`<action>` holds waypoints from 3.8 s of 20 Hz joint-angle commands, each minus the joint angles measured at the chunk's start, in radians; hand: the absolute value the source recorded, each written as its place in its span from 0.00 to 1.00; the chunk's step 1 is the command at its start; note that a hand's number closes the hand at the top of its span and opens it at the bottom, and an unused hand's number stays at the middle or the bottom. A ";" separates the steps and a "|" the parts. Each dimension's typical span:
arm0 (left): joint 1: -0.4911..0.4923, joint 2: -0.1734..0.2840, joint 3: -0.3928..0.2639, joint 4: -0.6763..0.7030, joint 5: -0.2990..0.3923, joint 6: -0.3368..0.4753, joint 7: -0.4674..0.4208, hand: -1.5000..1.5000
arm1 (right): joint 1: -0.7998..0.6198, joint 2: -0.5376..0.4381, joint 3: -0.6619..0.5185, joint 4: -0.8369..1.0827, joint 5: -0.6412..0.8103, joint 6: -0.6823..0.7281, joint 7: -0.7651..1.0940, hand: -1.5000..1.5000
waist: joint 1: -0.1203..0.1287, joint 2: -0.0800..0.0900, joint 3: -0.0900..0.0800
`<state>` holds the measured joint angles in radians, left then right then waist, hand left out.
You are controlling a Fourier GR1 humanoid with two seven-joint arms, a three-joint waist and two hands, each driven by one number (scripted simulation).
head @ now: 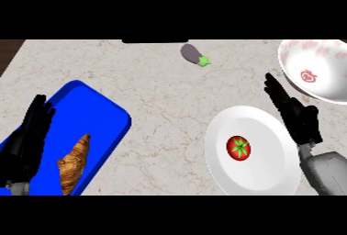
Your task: Pick the tomato from the plate and place it in the bowl
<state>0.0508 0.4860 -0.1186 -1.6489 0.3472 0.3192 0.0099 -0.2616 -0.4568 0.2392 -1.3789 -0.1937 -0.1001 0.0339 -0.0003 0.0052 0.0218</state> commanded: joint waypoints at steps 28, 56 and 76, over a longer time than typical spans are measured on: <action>-0.209 -0.038 0.024 0.148 -0.147 -0.070 0.064 0.50 | 0.293 -0.368 -0.174 -0.802 0.325 0.082 0.344 0.00 | 0.008 -0.003 -0.023; -0.180 -0.071 0.085 0.111 -0.210 -0.104 0.085 0.50 | -0.257 -0.219 0.217 -0.303 0.266 0.800 0.793 0.00 | 0.012 -0.004 -0.022; -0.176 -0.142 0.151 0.051 -0.287 -0.161 0.158 0.50 | -0.024 -0.002 0.251 -0.242 0.810 0.662 0.525 0.00 | 0.002 -0.006 -0.022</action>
<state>-0.1264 0.3458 0.0172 -1.5615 0.0695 0.1709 0.1250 -0.3372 -0.4747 0.4907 -1.6572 0.5399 0.5818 0.6129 0.0016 -0.0002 0.0000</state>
